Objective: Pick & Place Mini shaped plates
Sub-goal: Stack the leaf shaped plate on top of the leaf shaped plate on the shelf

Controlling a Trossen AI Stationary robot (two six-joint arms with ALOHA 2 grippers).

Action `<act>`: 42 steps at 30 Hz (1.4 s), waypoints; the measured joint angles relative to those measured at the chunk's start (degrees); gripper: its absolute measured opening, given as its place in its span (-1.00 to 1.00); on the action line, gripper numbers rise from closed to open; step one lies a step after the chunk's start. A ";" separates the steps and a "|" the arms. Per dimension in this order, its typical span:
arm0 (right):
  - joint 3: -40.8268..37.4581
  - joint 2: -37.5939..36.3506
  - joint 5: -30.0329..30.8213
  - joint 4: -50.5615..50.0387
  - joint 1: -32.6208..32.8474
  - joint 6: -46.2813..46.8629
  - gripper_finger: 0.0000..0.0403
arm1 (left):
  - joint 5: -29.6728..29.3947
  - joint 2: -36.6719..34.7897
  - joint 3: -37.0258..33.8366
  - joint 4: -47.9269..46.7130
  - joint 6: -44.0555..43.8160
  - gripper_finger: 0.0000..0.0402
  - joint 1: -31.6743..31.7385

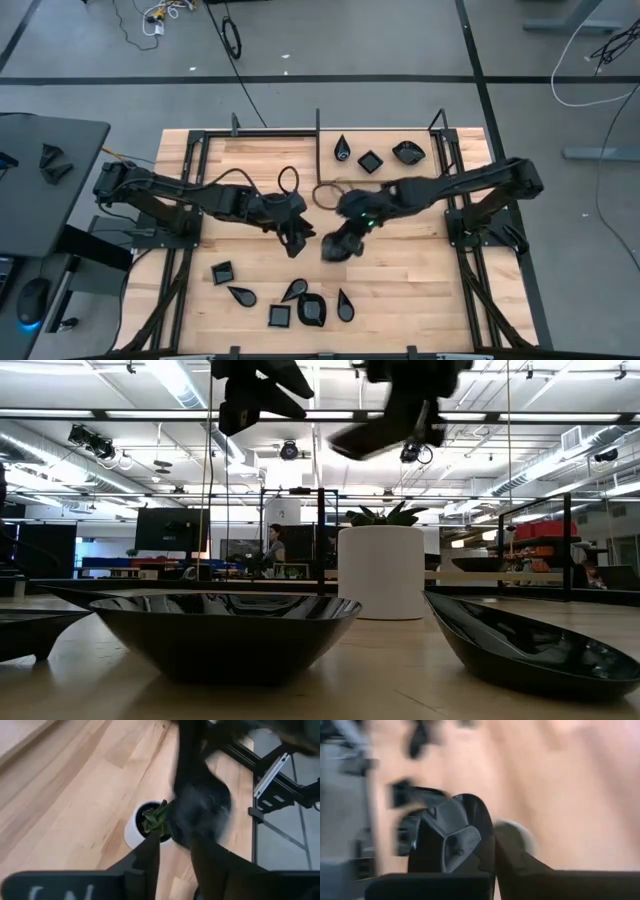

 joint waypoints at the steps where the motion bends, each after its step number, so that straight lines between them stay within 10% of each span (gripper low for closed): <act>1: 0.00 -1.43 2.16 -2.90 -0.34 0.07 -0.99 | -0.08 0.00 0.00 0.00 -0.60 -0.40 0.06; 14: -1.54 -24.12 40.91 -41.52 -17.63 15.87 -0.99 | -7.18 0.00 0.00 0.19 -0.74 -0.25 0.20; 25: -15.35 -21.46 40.23 -24.67 -36.27 4.40 -0.99 | -9.40 0.00 0.00 0.19 -0.78 -0.25 0.20; 42: -18.29 -14.19 39.41 -15.05 -41.21 -2.48 -0.99 | -9.81 0.00 0.00 0.15 -2.29 -0.25 0.26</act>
